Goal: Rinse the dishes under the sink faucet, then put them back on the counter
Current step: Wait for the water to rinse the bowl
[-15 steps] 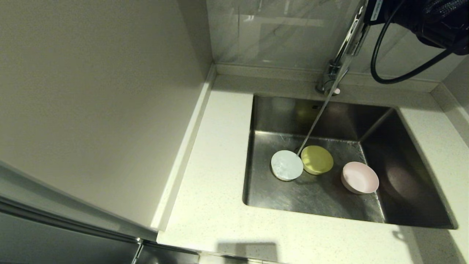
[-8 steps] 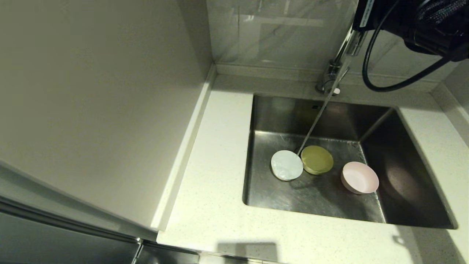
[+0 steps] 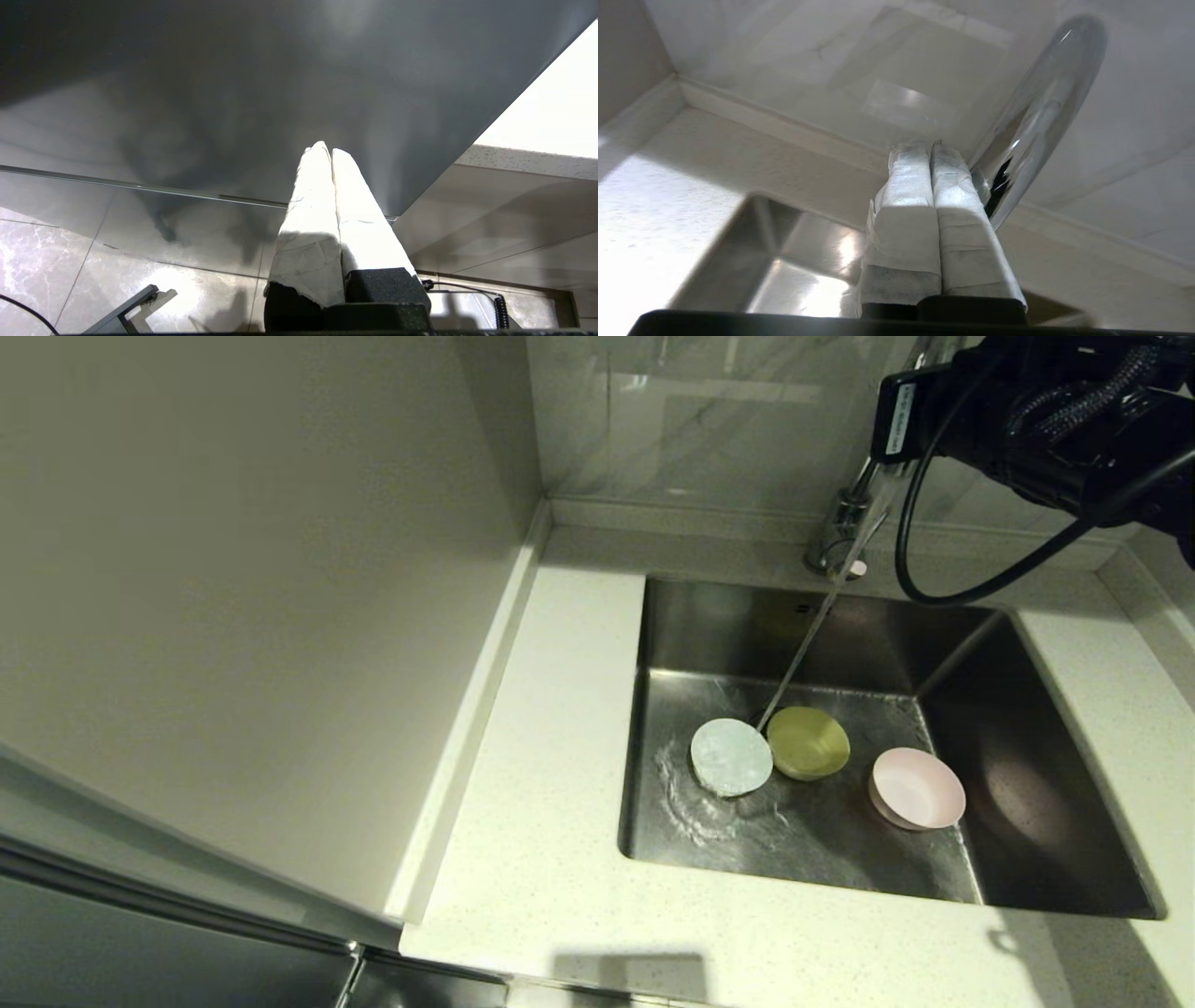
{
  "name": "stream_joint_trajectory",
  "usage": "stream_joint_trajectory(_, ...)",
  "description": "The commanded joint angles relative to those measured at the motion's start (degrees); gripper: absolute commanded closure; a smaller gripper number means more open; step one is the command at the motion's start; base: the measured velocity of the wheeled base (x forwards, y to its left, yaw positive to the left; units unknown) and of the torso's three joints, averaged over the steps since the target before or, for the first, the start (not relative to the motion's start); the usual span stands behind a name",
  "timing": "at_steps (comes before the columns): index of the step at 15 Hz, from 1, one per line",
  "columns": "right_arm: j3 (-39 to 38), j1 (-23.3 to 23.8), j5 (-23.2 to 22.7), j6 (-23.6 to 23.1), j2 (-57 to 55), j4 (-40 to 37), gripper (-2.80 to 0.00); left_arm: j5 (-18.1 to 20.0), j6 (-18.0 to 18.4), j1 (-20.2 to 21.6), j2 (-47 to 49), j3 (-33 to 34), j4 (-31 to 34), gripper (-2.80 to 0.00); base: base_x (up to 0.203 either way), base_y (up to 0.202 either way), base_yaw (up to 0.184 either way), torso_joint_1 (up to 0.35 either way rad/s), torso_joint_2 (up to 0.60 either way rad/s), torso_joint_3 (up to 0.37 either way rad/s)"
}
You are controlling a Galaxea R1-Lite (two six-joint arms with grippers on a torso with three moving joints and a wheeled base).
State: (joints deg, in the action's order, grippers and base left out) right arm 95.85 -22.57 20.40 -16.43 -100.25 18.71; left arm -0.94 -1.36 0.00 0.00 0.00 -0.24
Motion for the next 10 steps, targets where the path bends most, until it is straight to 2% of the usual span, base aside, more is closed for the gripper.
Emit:
stream_joint_trajectory(1, 1.08, 1.19, 1.2, -1.92, -0.12, 0.23, 0.0, -0.03, -0.04, 0.0, -0.09, 0.0, -0.02, 0.0, 0.0, 0.0, 0.0, 0.0, 0.0, 0.0)
stream_joint_trajectory(6, 1.73, 3.25, 2.38, -4.81, 1.28, 0.43, 0.0, -0.03, -0.04, 0.0, -0.09, 0.0, -0.02, 0.0, 0.0, 0.0, 0.0, 0.0, 0.0, 0.0)
stream_joint_trajectory(8, 1.79, 2.5, 1.62, -2.87, 1.79, 0.54, 0.0, -0.03, -0.04, 0.0, -0.09, 0.0, -0.02, 0.0, 0.0, 0.0, 0.0, 0.0, 0.0, 0.0)
stream_joint_trajectory(10, 1.83, -0.09, 0.37, 1.33, 2.95, 0.37, 0.0, -0.03, -0.04, 0.0, -0.09, 0.0, -0.02, 0.0, 0.0, 0.0, 0.0, 0.0, 0.0, 0.0)
